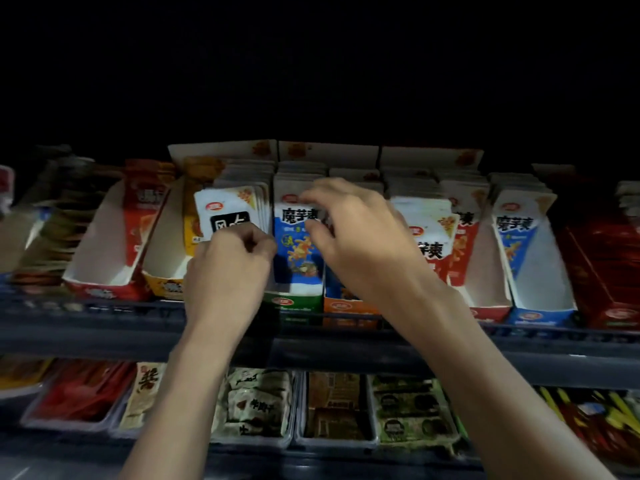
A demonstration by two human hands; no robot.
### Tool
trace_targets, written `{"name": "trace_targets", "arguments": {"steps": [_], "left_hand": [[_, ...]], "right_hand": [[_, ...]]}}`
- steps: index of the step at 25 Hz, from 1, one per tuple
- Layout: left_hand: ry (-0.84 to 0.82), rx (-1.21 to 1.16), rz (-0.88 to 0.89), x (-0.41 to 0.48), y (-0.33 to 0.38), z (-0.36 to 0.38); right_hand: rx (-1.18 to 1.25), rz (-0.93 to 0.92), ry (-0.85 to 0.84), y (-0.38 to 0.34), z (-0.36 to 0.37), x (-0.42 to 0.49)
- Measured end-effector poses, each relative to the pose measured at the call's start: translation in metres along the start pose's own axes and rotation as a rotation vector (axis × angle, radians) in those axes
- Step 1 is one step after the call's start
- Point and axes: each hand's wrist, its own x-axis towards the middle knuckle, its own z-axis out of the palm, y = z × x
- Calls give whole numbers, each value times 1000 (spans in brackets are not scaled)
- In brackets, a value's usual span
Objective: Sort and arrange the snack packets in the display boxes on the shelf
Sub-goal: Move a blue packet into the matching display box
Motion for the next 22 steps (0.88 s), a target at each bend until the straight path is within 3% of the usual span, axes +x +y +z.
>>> {"name": "trace_targets", "arguments": {"steps": [7,17,22], "left_hand": [[-8,41,-25,9,-13,-10],[-31,32,-1,6,-14,-16],[-34,22,-1,8,-16,-13]], "right_hand": [[-200,105,-184,-22,31,30],[-312,184,-114,-26,31,32],[-246,179,-31,-29,32,34]]}}
